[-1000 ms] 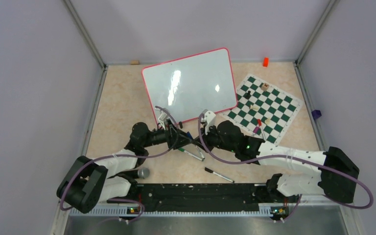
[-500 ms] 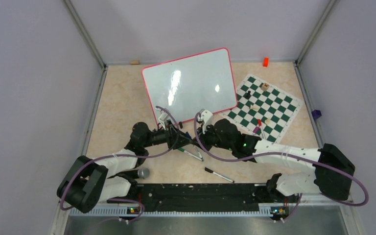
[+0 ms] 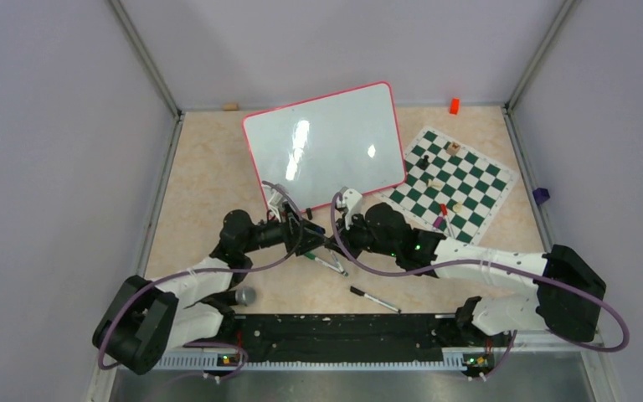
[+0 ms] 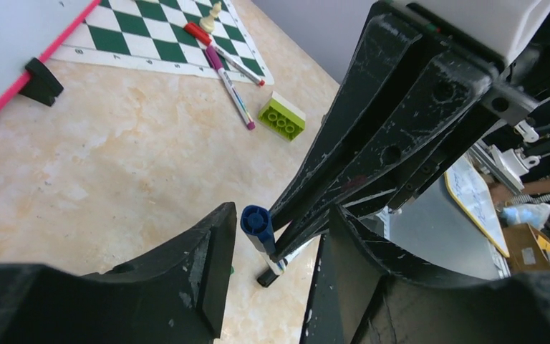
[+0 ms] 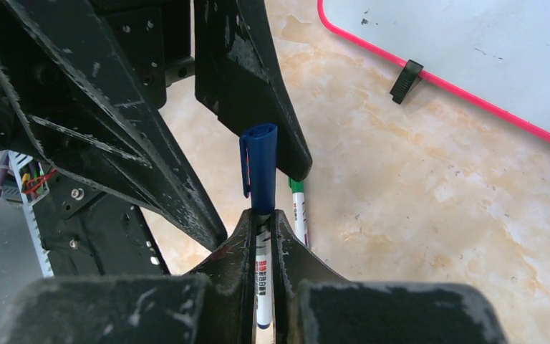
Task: Write a sentence on the whiteboard
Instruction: Pass from the right arm to the left
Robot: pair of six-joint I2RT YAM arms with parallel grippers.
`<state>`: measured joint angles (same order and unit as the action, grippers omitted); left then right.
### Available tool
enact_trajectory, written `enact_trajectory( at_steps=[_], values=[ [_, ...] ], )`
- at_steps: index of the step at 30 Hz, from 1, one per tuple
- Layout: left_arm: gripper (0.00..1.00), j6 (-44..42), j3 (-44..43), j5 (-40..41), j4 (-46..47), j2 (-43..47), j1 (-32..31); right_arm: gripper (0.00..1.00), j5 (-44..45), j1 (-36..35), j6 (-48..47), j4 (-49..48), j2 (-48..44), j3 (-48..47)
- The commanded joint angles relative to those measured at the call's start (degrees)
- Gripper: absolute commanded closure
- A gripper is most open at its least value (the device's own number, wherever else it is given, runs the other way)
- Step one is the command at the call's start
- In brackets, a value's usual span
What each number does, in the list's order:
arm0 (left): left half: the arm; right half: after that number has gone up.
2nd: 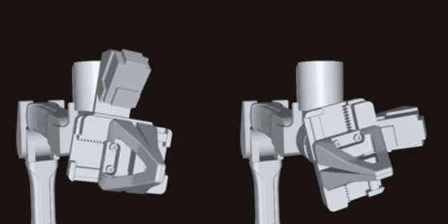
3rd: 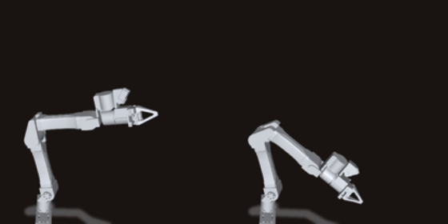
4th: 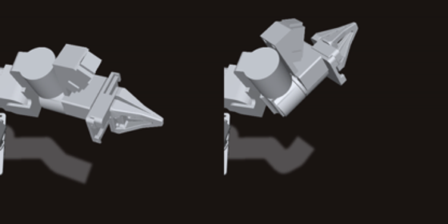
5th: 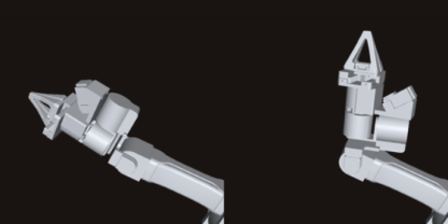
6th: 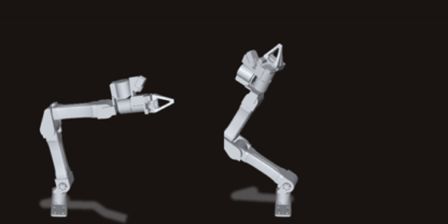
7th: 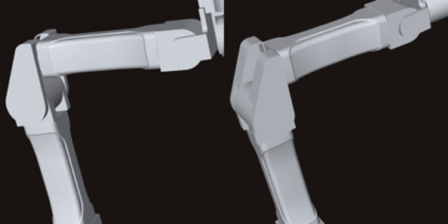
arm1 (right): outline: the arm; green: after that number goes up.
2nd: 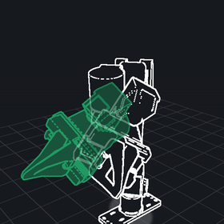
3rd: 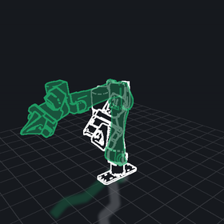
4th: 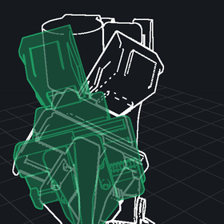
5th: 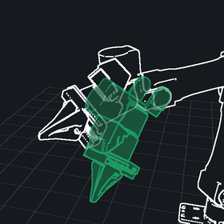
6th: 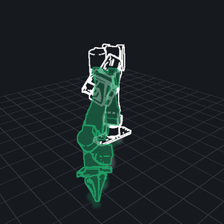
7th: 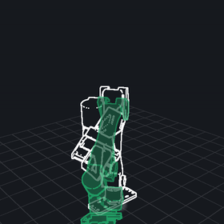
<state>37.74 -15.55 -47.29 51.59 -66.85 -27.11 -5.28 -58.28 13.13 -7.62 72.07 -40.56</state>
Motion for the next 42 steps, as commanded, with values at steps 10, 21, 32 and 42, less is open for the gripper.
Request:
enact_trajectory(
  at_steps=[10, 21, 32, 42],
  values=[
    [0.59, -2.2, -0.8, 2.5, -1.9, 3.4, -0.3, 1.00, -0.5, -0.1, 0.6, -3.4, -1.5, -1.0],
    [1.00, -1.6, -1.3, 0.7, -0.5, 1.5, -0.2, 1.00, -0.7, -0.1, 0.8, -4.7, -1.2, -1.7],
    [1.00, -1.8, -1.7, 4.0, -3.9, 3.1, -0.2, 0.41, 2.0, 0.5, 4.4, -4.2, -9.0, 4.7],
    [1.00, 15.0, -5.9, 10.9, -6.5, 7.3, 0.2, 0.21, 1.8, 3.0, 17.2, -11.7, -21.3, 12.2]
  ],
)
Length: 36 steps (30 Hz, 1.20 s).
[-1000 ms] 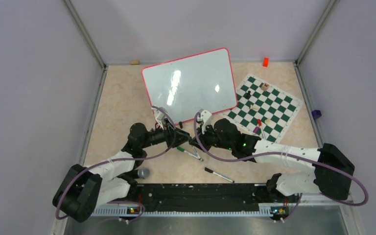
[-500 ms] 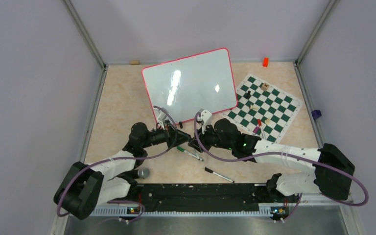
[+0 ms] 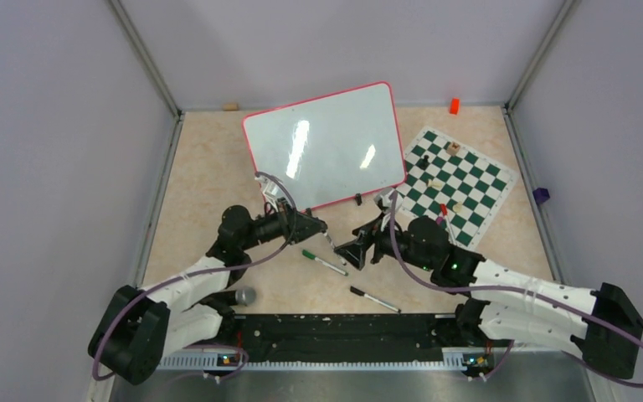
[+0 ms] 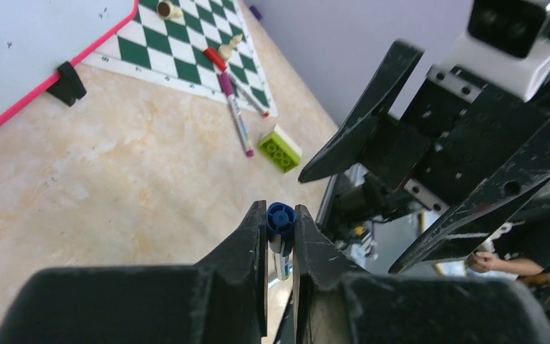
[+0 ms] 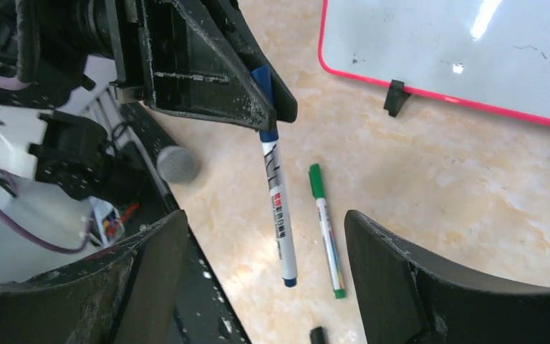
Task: Write a sentence on the whiteboard
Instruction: Pass from the right arm to the left, then open the pen cap from the whiteboard marker.
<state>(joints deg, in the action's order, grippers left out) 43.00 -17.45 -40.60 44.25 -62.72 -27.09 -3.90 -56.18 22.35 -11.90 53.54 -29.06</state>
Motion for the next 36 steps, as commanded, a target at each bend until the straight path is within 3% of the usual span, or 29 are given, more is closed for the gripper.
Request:
enact_trajectory(
  at_steps=[1, 6, 14, 18, 23, 29, 36],
  values=[
    [1.00, 12.3, -4.2, 5.3, 1.5, 3.8, 0.1, 0.21, 0.9, 0.9, 10.7, -9.6, -3.8, 1.2],
    [1.00, 25.4, -3.9, 9.4, 10.5, 5.3, 0.1, 0.26, 6.4, 0.8, 23.3, -25.0, -8.7, 7.7],
    [1.00, 36.0, -5.8, 11.2, 17.2, 5.3, 0.1, 0.27, 4.1, 0.8, 29.6, -37.3, -3.9, 8.0],
    [1.00, 37.5, -6.7, 11.1, 18.3, 5.6, 0.0, 0.30, 1.8, 0.8, 32.5, -44.8, -0.1, 8.0],
    [1.00, 36.6, -7.3, 10.6, 16.4, 6.7, -0.1, 0.40, 1.4, 0.8, 33.7, -49.5, 4.2, 6.6],
    [1.00, 34.8, -6.5, 11.0, 14.9, 7.4, -0.6, 0.50, 1.1, 0.5, 34.6, -52.3, 8.0, 5.0],
    [1.00, 33.5, -6.3, 11.2, 13.8, 7.9, -0.9, 0.54, 2.0, 0.3, 34.8, -53.1, 9.1, 3.9]
  ],
)
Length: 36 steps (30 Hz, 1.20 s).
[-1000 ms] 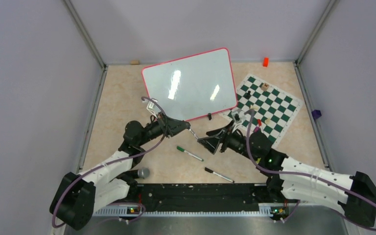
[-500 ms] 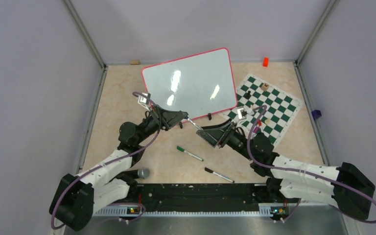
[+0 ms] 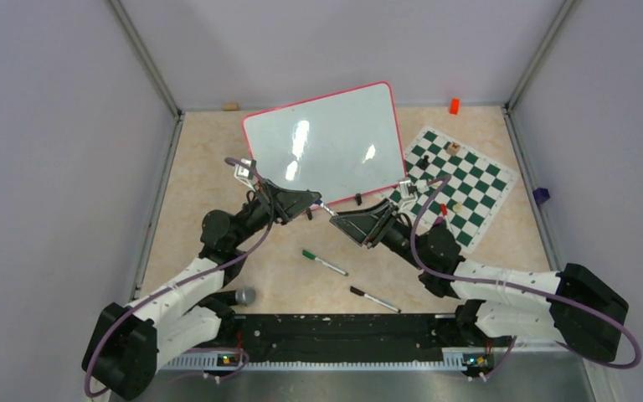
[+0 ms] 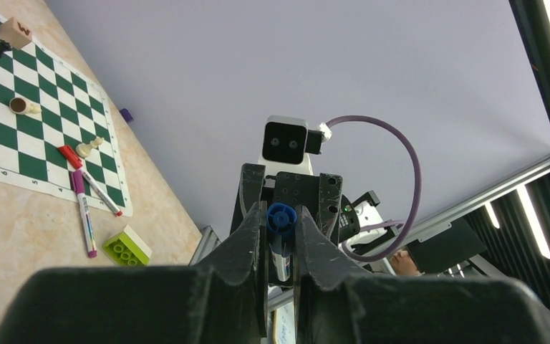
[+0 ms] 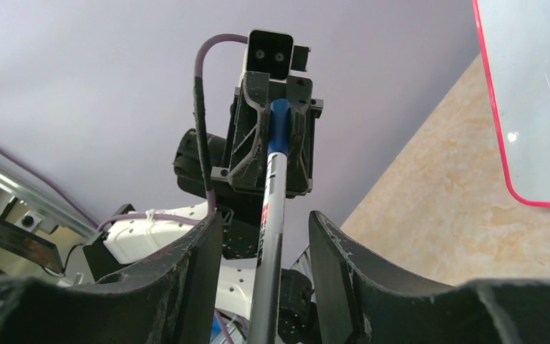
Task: Write a sentence on the whiteboard
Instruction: Open the pen cap from the whiteboard marker.
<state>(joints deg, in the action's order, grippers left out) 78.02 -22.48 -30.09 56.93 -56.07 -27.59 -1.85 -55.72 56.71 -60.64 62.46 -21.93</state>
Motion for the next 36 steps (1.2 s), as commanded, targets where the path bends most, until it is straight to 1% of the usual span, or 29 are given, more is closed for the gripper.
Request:
enact_trajectory(
  at_steps=[1, 5, 13, 14, 16, 18, 22, 23, 26, 30, 33, 36],
  values=[
    [1.00, -1.7, -1.3, 0.6, 1.0, 1.3, -0.5, 0.55, 0.1, -0.2, 0.3, -4.0, 0.2, -3.4],
    [1.00, -1.8, -1.3, 0.9, 0.9, 1.3, -0.5, 0.60, 0.0, -0.2, 0.2, -2.6, 0.5, -4.6],
    [1.00, -2.6, -1.3, 1.7, 0.8, 2.3, -0.5, 0.62, -0.1, -0.2, 1.3, -3.0, 1.9, -4.6],
    [1.00, -2.7, -1.3, 1.8, 0.6, 2.6, -0.6, 0.64, 0.1, -0.2, 1.4, -3.3, 1.9, -4.3],
    [1.00, -3.1, -1.4, 1.8, 0.1, 3.0, -0.5, 0.71, 0.5, -0.2, 1.6, -4.1, 1.8, -3.7],
    [1.00, -3.5, -1.4, 1.8, -0.5, 3.2, -0.5, 0.76, 0.6, -0.2, 1.7, -4.3, 1.7, -3.7],
    [1.00, -3.6, -0.8, 2.2, -0.4, 3.3, -0.6, 0.97, 0.7, -0.3, 2.1, -4.0, 1.7, -3.8],
    [1.00, -3.7, -0.7, 2.3, -0.4, 3.3, -0.5, 1.00, 1.0, -0.2, 2.3, -4.0, 1.7, -3.5],
    [1.00, -3.9, -0.5, 3.4, -0.5, 3.4, -0.5, 1.00, 1.6, -0.2, 3.0, -4.2, 0.9, -2.3],
    [1.00, -4.5, 0.9, 7.0, 0.1, 4.8, 0.1, 1.00, 3.5, -0.2, 3.6, -4.1, -0.7, -0.1],
    [1.00, -5.3, 0.6, 6.3, -4.0, 7.3, 3.3, 1.00, 3.1, -0.2, 3.7, -2.4, -3.6, 3.0],
    [1.00, -7.0, -0.4, 4.4, -9.7, 9.9, 8.0, 1.00, 4.2, -0.1, 3.7, 3.6, -9.2, 6.5]
  ],
)
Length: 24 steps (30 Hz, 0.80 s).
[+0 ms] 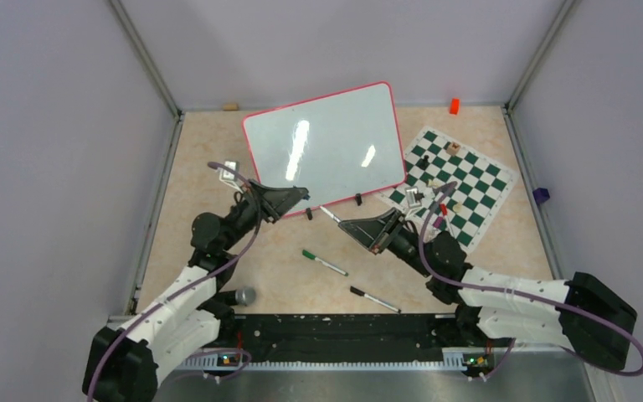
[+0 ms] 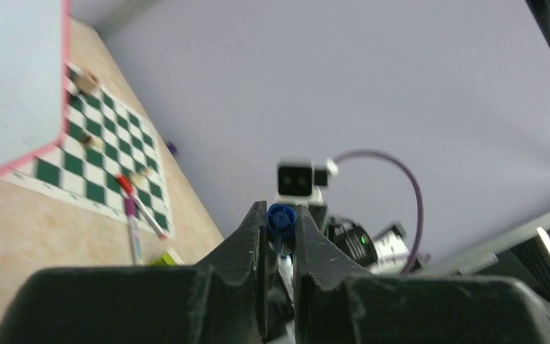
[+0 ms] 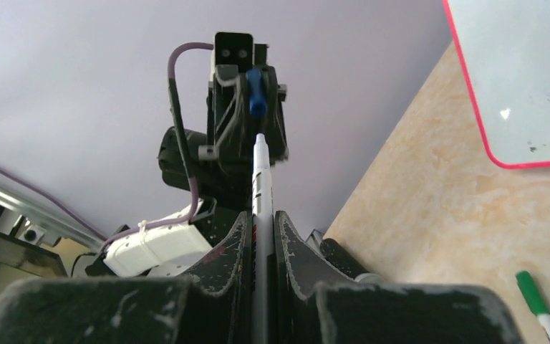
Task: Write a sentence on the whiteboard
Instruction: Open the pen cap from the whiteboard marker, then place the pen cap at the center of the board.
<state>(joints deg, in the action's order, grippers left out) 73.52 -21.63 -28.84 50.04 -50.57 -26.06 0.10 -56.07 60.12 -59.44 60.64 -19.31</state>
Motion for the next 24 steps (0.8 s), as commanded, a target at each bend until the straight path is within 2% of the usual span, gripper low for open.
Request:
enact_trajectory(
  at_steps=[1, 5, 9, 12, 16, 19, 21, 24],
  values=[
    [1.00, -2.8, -1.3, 2.5, -4.9, 5.2, 8.2, 1.00, 2.9, 0.2, 0.0, 5.8, -10.0, 4.9],
    [1.00, -5.4, -1.6, 0.5, -12.8, 7.6, 13.8, 1.00, 6.4, 0.3, -2.2, 21.7, -21.3, 7.2],
    [1.00, -15.9, -5.0, 4.6, -34.8, 9.8, 14.6, 1.00, 11.1, 0.5, -5.6, 41.4, -32.0, 4.9],
    [1.00, -21.1, -4.8, 6.4, -40.5, 10.7, 14.6, 1.00, 16.1, 0.6, -8.3, 56.5, -36.2, 0.7],
    [1.00, -25.5, -3.8, 6.2, -44.4, 9.9, 14.5, 1.00, 22.1, 0.6, -9.3, 73.3, -35.5, -5.8],
    [1.00, -29.5, -4.2, 7.0, -49.5, 8.1, 13.4, 1.00, 24.0, 0.6, -10.2, 81.5, -32.2, -11.7],
    [1.00, -32.8, -4.5, 11.0, -54.9, 6.8, 10.6, 1.00, 24.2, 0.5, -11.3, 85.5, -29.5, -15.2],
    [1.00, -35.0, -4.0, 21.7, -59.9, 5.6, 3.1, 1.00, 24.6, 0.6, -12.4, 92.4, -23.5, -20.5]
  ],
)
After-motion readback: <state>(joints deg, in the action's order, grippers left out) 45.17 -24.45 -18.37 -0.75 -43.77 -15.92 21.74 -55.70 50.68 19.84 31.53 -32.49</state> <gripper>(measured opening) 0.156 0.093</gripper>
